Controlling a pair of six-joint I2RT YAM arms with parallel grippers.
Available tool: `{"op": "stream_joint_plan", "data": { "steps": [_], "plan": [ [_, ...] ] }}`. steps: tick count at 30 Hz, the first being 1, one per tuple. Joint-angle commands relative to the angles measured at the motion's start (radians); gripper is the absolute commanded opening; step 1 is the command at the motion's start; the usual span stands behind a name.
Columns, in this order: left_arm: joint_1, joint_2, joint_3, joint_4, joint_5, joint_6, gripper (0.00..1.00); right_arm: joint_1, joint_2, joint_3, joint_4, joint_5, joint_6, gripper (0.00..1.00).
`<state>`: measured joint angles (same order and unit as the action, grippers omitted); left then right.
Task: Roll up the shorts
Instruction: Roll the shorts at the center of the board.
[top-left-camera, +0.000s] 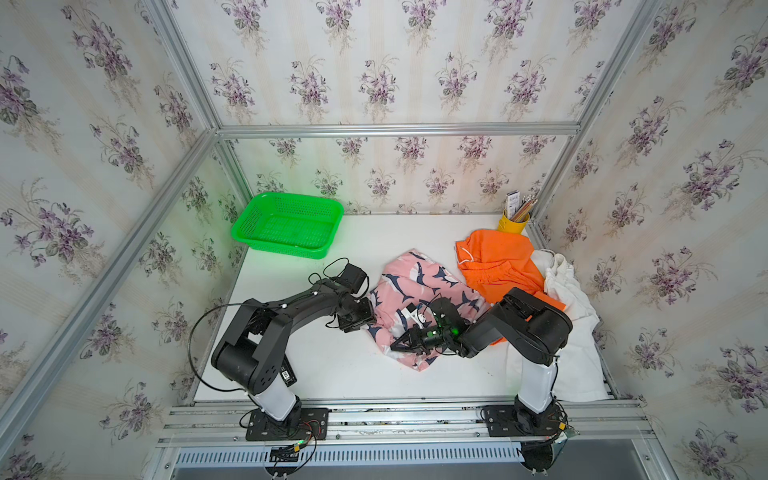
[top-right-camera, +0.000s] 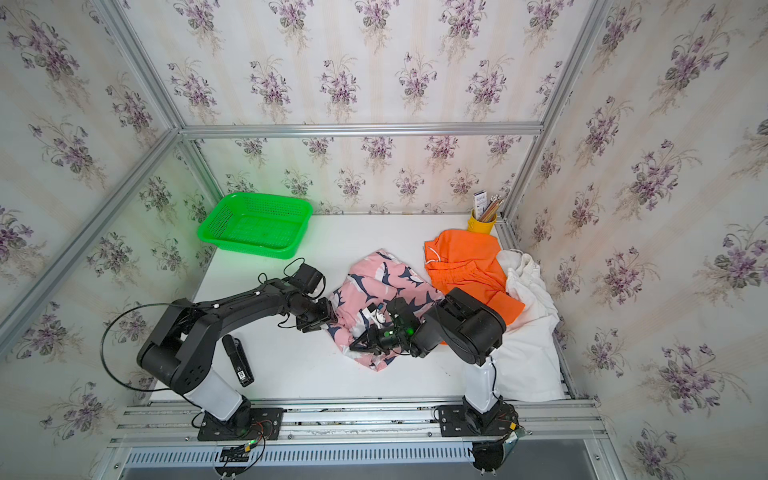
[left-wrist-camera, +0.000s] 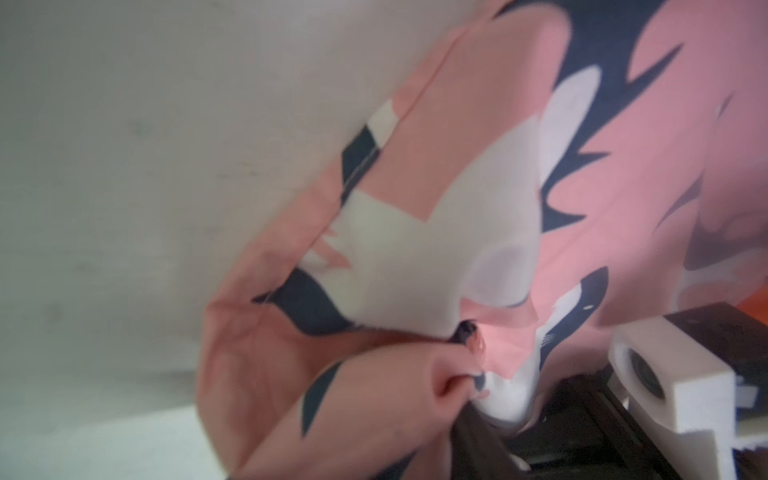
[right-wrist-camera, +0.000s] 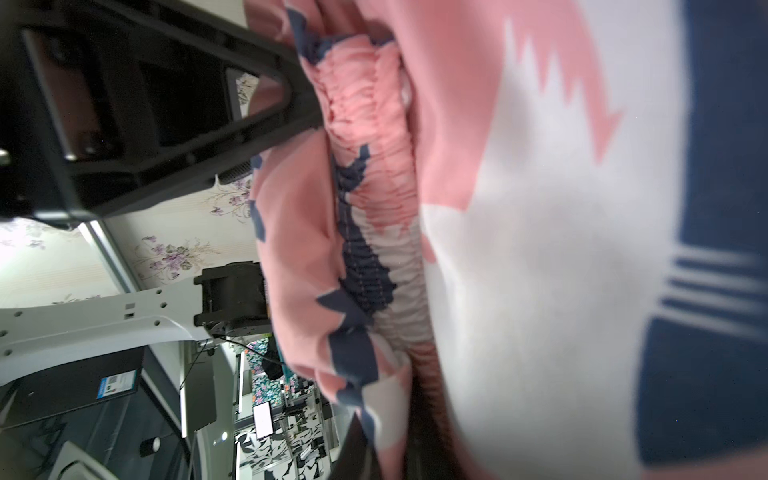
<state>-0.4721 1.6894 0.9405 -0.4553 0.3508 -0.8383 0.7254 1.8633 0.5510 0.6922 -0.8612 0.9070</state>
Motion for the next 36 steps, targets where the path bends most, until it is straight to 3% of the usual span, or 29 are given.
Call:
{"op": "stream_joint_plan", "data": {
  "steps": [1, 3, 6, 12, 17, 22, 25, 27, 28, 30, 33, 36],
  "plan": [
    [0.003, 0.035, 0.018, 0.046, -0.028, -0.005, 0.29, 0.009, -0.100, 0.066, -0.479, 0.274, -0.247, 0.15],
    [0.003, 0.046, 0.034, 0.029, -0.023, 0.012, 0.25, 0.032, -0.184, 0.144, -0.686, 0.449, -0.393, 0.32],
    [0.003, 0.043, 0.049, 0.011, -0.020, 0.025, 0.24, 0.101, -0.278, 0.244, -0.884, 0.743, -0.570, 0.47],
    [0.003, 0.049, 0.064, -0.013, -0.005, 0.044, 0.26, 0.355, -0.325, 0.337, -0.950, 1.174, -0.847, 0.72],
    [0.003, 0.055, 0.067, -0.023, 0.002, 0.050, 0.26, 0.476, -0.309, 0.320, -0.848, 1.217, -0.977, 0.78],
    [0.003, 0.062, 0.071, -0.028, 0.032, 0.052, 0.30, 0.500, -0.214, 0.271, -0.709, 1.232, -1.079, 0.81],
    [0.003, 0.066, 0.070, -0.027, 0.046, 0.055, 0.29, 0.501, -0.142, 0.291, -0.691, 1.242, -1.085, 0.74],
    [0.004, 0.063, 0.068, -0.022, 0.060, 0.056, 0.28, 0.503, -0.088, 0.314, -0.695, 1.302, -1.079, 0.60],
    [0.005, 0.061, 0.067, -0.021, 0.067, 0.056, 0.28, 0.504, -0.072, 0.320, -0.696, 1.322, -1.075, 0.51],
    [0.008, 0.047, 0.062, -0.022, 0.073, 0.057, 0.30, 0.504, -0.064, 0.331, -0.709, 1.338, -1.052, 0.23],
    [0.037, 0.004, 0.051, -0.042, 0.072, 0.068, 0.35, 0.501, -0.109, 0.329, -0.728, 1.229, -0.990, 0.00],
    [0.080, -0.076, 0.036, -0.089, 0.038, 0.090, 0.43, 0.483, -0.157, 0.326, -0.729, 1.026, -0.889, 0.00]
  ]
}}
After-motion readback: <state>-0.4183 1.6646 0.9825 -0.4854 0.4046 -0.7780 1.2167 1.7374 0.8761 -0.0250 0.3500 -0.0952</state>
